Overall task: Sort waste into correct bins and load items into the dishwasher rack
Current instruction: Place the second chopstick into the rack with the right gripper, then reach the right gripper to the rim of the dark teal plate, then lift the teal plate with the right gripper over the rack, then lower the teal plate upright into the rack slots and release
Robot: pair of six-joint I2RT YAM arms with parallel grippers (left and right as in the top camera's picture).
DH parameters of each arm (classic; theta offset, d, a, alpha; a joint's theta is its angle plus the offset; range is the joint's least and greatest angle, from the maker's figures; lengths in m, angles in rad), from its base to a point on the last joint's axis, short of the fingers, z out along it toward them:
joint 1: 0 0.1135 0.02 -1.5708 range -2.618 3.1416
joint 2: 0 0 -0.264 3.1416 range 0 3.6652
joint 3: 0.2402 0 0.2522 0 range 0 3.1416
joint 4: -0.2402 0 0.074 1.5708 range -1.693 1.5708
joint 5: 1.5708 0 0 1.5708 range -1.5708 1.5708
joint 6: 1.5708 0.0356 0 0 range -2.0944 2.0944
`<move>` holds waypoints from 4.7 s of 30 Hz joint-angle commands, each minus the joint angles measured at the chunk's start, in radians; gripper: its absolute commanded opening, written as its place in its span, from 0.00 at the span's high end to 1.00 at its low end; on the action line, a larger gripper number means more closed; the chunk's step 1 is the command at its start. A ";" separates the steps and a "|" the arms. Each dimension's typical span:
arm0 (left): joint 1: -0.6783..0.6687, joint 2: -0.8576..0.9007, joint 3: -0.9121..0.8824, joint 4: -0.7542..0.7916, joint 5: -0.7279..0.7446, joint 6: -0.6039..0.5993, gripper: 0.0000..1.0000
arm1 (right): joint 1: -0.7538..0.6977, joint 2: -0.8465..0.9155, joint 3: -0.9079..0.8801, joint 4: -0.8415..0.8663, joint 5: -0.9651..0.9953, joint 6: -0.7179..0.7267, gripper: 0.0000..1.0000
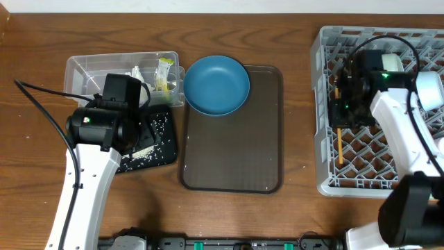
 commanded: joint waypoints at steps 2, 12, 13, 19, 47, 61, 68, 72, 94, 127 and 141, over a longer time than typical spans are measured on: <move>0.005 0.002 0.000 0.000 -0.023 -0.010 0.14 | 0.010 0.010 0.002 0.002 -0.038 -0.026 0.91; 0.005 0.002 0.000 0.000 -0.023 -0.010 0.14 | 0.013 0.002 0.002 -0.001 -0.038 -0.014 0.70; 0.005 0.002 0.000 0.000 -0.023 -0.010 0.14 | 0.014 -0.001 0.003 -0.001 -0.038 -0.013 0.69; 0.005 0.002 0.000 0.000 -0.023 -0.010 0.14 | 0.028 -0.062 0.072 0.013 -0.039 0.069 0.67; 0.005 0.002 -0.002 0.000 -0.022 -0.010 0.14 | 0.470 0.336 0.091 0.682 -0.071 0.388 0.57; 0.005 0.002 -0.002 0.000 -0.022 -0.010 0.14 | 0.429 0.258 0.099 0.628 -0.001 0.358 0.99; 0.005 0.002 -0.002 0.000 -0.022 -0.010 0.14 | 0.379 0.023 0.099 0.519 0.312 0.159 0.99; 0.005 0.002 -0.002 0.000 -0.022 -0.010 0.14 | 0.371 -0.093 0.099 0.500 0.632 0.043 0.99; 0.005 0.002 -0.002 0.000 -0.022 -0.010 0.14 | 0.117 -0.016 0.099 0.691 1.398 -0.071 0.99; 0.005 0.002 -0.002 0.001 -0.022 -0.010 0.14 | 0.285 0.142 0.094 0.493 1.112 -0.069 0.84; 0.005 0.002 -0.002 0.000 -0.022 -0.010 0.14 | 0.323 0.137 0.094 0.314 0.830 0.054 0.68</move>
